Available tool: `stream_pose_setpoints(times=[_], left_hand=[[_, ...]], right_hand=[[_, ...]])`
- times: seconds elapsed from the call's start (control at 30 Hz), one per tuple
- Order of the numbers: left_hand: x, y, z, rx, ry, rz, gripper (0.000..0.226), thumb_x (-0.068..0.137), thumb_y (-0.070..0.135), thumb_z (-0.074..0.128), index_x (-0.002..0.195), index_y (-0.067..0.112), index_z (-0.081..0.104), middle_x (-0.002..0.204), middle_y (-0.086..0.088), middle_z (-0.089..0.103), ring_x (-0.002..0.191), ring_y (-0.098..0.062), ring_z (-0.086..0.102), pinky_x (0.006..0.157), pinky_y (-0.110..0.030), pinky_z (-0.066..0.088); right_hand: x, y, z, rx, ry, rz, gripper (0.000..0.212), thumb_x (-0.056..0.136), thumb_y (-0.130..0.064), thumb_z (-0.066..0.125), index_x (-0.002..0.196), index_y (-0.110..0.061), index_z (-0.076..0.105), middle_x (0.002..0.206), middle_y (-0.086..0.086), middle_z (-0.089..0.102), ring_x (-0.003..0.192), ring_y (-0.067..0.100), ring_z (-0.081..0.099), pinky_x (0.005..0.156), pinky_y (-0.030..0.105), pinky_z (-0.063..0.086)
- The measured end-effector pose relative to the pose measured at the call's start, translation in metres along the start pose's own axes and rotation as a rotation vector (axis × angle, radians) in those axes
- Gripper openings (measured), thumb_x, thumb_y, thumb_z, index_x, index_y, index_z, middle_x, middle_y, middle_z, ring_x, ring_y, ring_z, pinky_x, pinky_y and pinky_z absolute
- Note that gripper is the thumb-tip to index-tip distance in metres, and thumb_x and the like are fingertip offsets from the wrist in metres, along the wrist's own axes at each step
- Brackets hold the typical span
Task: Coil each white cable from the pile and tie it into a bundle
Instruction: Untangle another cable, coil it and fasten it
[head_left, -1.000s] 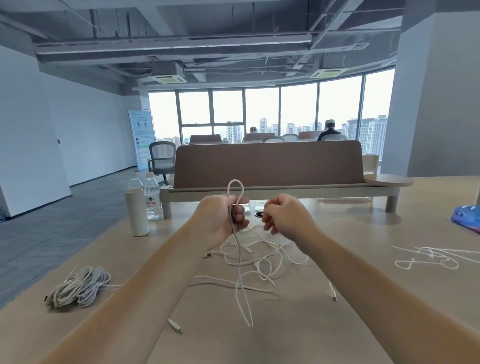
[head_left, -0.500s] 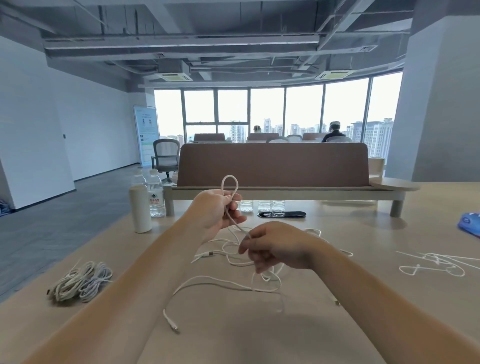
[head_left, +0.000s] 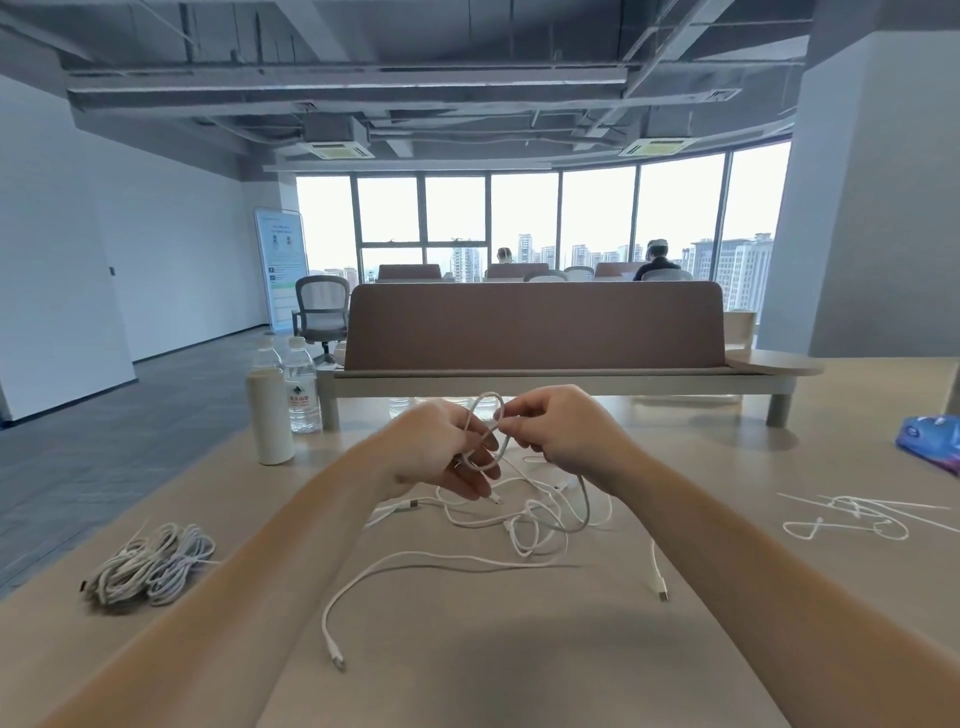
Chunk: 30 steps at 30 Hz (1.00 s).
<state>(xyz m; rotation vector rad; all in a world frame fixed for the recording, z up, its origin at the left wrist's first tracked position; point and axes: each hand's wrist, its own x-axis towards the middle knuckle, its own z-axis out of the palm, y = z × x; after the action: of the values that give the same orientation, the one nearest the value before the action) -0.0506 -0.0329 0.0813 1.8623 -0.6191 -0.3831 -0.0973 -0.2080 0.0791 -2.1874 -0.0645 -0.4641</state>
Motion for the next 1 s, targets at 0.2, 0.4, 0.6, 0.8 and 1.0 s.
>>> stream_pose_setpoints(times=[0.2,0.4,0.6,0.8,1.0], left_hand=[[-0.005,-0.002,0.002,-0.100,-0.149,-0.048,0.017,0.103,0.001,0.042,0.102,-0.004,0.059,0.087,-0.025,0.072,0.066,-0.033,0.069,0.063,-0.037,0.061],[-0.007,-0.005,0.007,-0.424,-0.249,-0.121,0.049,0.110,0.031,0.029,0.105,-0.008,0.059,0.098,-0.033,0.069,0.082,-0.042,0.072,0.072,-0.041,0.061],[-0.005,-0.007,0.013,-0.421,-0.213,-0.151,0.066,0.108,0.048,0.022,0.120,-0.008,0.054,0.100,-0.028,0.071,0.074,-0.032,0.071,0.060,-0.031,0.056],[-0.004,-0.008,0.018,-0.393,-0.179,-0.159,0.065,0.108,0.040,0.021,0.126,-0.013,0.055,0.106,-0.030,0.070,0.080,-0.036,0.070,0.067,-0.035,0.058],[-0.001,-0.006,0.023,-0.317,-0.077,-0.124,0.055,0.107,0.030,0.023,0.111,-0.008,0.063,0.085,-0.021,0.070,0.063,-0.027,0.060,0.052,-0.027,0.046]], right_hand=[[0.000,0.001,0.000,-0.065,0.010,0.035,0.019,0.091,-0.025,0.071,0.076,-0.013,0.075,0.056,-0.008,0.059,0.051,0.007,0.047,0.059,0.025,0.041],[0.002,0.000,-0.002,-0.120,-0.017,0.024,0.020,0.090,-0.025,0.072,0.075,-0.010,0.074,0.058,-0.003,0.060,0.057,0.014,0.049,0.065,0.031,0.044],[-0.001,0.001,0.002,-0.176,-0.019,0.019,0.014,0.091,-0.022,0.071,0.080,-0.013,0.073,0.064,-0.002,0.064,0.062,0.015,0.055,0.068,0.031,0.049],[-0.004,0.000,0.002,-0.214,-0.060,0.025,0.021,0.093,-0.022,0.070,0.072,-0.019,0.068,0.061,-0.005,0.061,0.058,0.014,0.052,0.060,0.026,0.044],[-0.004,-0.001,0.004,-0.284,-0.088,0.007,0.018,0.093,-0.023,0.070,0.077,-0.014,0.069,0.065,-0.002,0.062,0.057,0.013,0.051,0.055,0.024,0.040]])
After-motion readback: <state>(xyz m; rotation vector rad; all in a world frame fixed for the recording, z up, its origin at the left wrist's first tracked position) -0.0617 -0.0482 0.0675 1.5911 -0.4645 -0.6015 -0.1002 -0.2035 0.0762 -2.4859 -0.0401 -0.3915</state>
